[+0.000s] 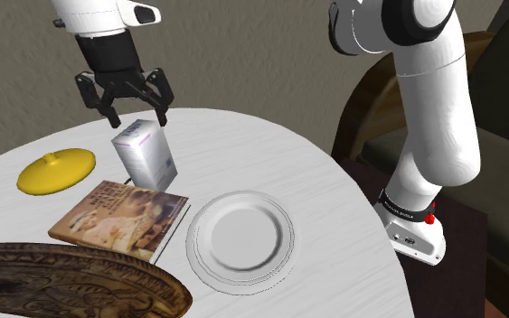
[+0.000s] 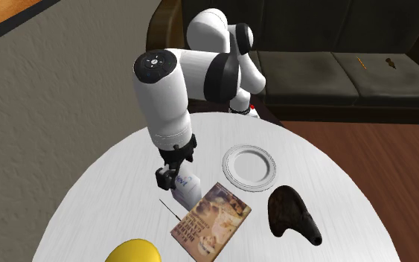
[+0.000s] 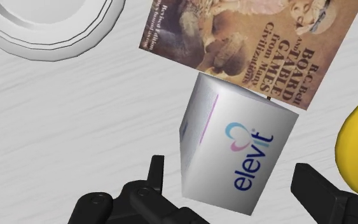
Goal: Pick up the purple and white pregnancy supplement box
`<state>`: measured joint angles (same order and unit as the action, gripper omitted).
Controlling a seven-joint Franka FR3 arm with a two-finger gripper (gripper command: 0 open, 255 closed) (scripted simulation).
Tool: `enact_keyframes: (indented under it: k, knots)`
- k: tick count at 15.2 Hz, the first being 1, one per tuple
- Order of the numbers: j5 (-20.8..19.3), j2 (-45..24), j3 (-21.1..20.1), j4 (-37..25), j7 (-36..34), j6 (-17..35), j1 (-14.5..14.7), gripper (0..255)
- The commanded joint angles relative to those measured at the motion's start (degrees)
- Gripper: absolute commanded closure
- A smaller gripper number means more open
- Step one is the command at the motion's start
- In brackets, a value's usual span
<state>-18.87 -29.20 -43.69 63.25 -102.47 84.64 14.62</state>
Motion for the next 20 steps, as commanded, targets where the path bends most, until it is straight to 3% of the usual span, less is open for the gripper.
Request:
enact_keyframes:
  k: [1,8,9,17,20]
  knots:
    - [-0.4,-0.6,0.3,0.1,-0.8,0.7,0.4,0]
    - [0.4,0.7,0.0,6.9,-1.1,5.9,-1.9,0]
    - [0.5,0.9,0.0,7.3,-1.0,6.1,-2.1,255]
    - [0.6,1.1,-0.1,7.4,-1.0,6.1,-2.1,255]
    - [0.2,0.3,0.1,4.6,-1.0,4.1,-1.2,255]
